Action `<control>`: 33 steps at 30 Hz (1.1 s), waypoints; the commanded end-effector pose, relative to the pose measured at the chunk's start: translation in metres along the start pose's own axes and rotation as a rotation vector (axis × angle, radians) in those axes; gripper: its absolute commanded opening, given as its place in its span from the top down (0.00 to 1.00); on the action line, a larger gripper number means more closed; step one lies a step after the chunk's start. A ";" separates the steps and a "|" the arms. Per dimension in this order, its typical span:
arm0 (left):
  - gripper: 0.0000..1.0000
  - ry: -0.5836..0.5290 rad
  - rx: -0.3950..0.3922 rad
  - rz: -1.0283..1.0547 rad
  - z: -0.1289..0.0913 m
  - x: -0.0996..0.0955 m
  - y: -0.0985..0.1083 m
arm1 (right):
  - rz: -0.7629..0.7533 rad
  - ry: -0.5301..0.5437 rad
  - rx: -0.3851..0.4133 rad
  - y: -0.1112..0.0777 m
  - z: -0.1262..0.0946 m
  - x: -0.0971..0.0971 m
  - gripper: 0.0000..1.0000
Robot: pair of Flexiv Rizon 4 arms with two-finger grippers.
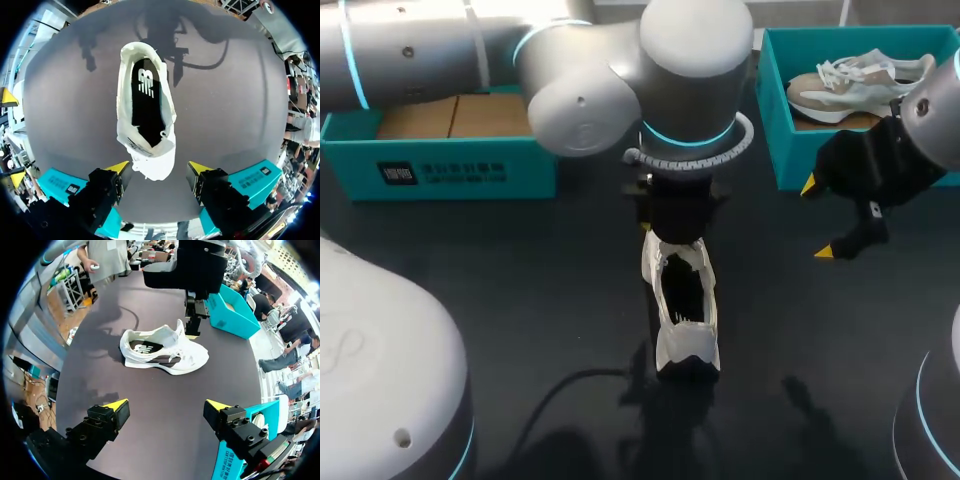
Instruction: Take the shoe out of the shoebox, open the shoe tongue, remove and reinsert the insole, then place the shoe into the shoebox
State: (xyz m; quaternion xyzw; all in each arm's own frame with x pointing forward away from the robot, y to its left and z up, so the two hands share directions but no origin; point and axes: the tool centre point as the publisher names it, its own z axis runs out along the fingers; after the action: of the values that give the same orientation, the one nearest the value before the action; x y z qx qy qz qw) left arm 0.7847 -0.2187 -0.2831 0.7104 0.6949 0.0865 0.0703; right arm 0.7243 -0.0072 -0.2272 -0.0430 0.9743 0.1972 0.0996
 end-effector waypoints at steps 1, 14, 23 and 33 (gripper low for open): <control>0.30 0.022 0.028 0.006 0.012 -0.010 0.000 | 0.000 -0.001 0.003 0.000 0.001 0.001 0.00; 0.38 0.027 0.109 0.027 0.037 -0.005 -0.025 | 0.000 -0.001 0.003 0.000 0.001 0.001 0.00; 0.35 -0.007 0.095 0.019 0.017 -0.003 -0.019 | 0.000 -0.001 0.003 0.000 0.001 0.001 0.00; 0.58 -0.002 0.042 0.029 0.008 -0.015 0.009 | 0.000 -0.001 0.003 0.000 0.001 0.001 0.00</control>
State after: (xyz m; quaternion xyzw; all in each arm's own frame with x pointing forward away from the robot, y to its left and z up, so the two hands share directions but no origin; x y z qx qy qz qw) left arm 0.7934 -0.2283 -0.2881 0.7213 0.6866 0.0696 0.0588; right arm 0.7243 -0.0073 -0.2272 -0.0430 0.9743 0.1972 0.0996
